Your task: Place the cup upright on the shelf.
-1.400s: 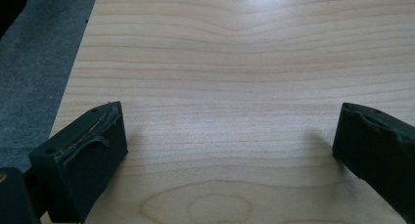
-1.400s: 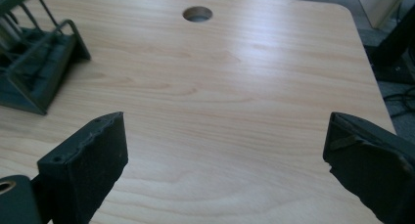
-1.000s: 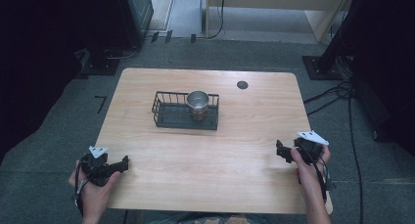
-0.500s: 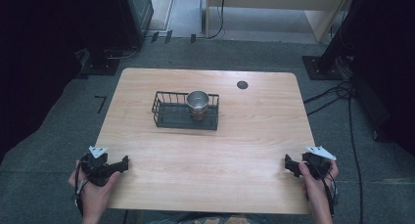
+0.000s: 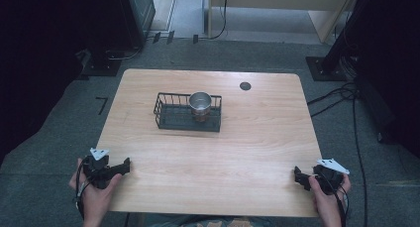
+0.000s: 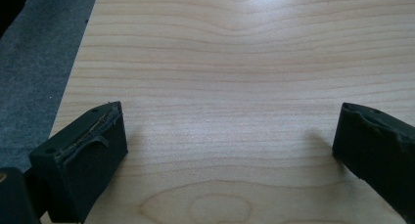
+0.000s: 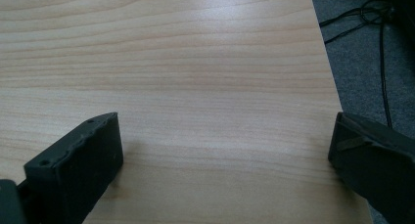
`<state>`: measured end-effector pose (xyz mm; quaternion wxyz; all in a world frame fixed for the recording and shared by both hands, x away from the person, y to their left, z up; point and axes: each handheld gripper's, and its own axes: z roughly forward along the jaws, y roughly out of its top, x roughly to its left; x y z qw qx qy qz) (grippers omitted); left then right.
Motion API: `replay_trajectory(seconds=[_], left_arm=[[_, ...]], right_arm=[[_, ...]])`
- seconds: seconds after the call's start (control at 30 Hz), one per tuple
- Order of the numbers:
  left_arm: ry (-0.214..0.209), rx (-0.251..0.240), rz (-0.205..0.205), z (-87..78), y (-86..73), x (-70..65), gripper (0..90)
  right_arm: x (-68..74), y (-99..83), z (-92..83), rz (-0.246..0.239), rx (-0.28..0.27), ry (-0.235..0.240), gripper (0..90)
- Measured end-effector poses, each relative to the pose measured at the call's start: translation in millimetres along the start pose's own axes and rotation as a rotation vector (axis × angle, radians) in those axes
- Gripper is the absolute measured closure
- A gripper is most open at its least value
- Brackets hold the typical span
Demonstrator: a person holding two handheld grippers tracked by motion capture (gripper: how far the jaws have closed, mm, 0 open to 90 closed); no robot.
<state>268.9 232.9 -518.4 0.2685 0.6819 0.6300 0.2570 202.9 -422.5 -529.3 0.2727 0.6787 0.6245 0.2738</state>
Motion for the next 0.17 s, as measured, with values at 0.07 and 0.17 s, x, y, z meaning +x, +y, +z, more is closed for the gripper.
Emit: replay_trajectory(seconds=[0.07,0.17], left_arm=[[0.002,0.0,-0.002,0.0,0.0,0.0,0.0],[0.004,-0.001,-0.009,-0.3,-0.2,1.1,0.0]], right_arm=[[0.0,0.0,0.0,0.0,0.0,0.0,0.0],[-0.1,0.0,0.0,0.001,0.0,0.001,0.0]])
